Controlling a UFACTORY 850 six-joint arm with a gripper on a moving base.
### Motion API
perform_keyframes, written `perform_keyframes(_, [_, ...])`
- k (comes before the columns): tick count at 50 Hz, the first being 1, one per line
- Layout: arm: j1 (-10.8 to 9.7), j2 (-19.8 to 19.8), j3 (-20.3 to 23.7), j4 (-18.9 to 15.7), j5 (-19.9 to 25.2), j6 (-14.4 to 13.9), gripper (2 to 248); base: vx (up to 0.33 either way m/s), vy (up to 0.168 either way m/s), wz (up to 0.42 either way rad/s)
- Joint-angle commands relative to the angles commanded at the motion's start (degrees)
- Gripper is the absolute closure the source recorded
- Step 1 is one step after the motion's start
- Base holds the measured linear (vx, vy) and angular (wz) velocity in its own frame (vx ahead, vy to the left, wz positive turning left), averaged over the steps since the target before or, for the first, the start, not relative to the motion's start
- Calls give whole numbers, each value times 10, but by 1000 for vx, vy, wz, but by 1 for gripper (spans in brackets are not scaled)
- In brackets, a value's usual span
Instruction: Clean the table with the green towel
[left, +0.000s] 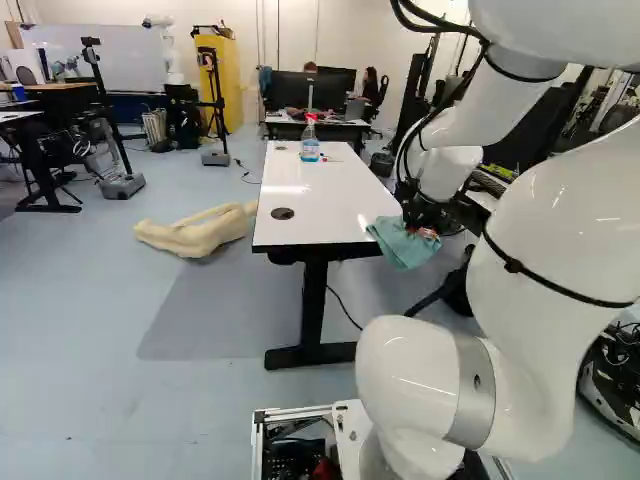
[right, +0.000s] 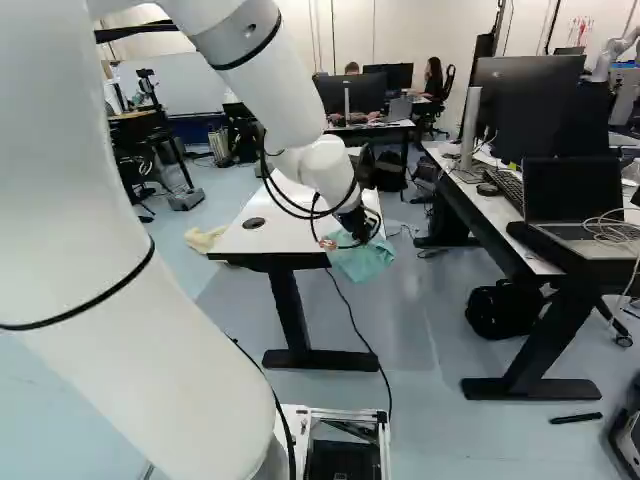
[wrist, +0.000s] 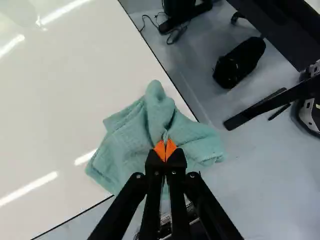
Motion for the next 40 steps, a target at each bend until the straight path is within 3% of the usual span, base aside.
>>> perform_keyframes(14, [31, 2, 2, 0, 0, 0, 229, 0, 0, 0])
perform_keyframes(40, [40, 44, 16, 0, 0, 0, 229, 0, 0, 0])
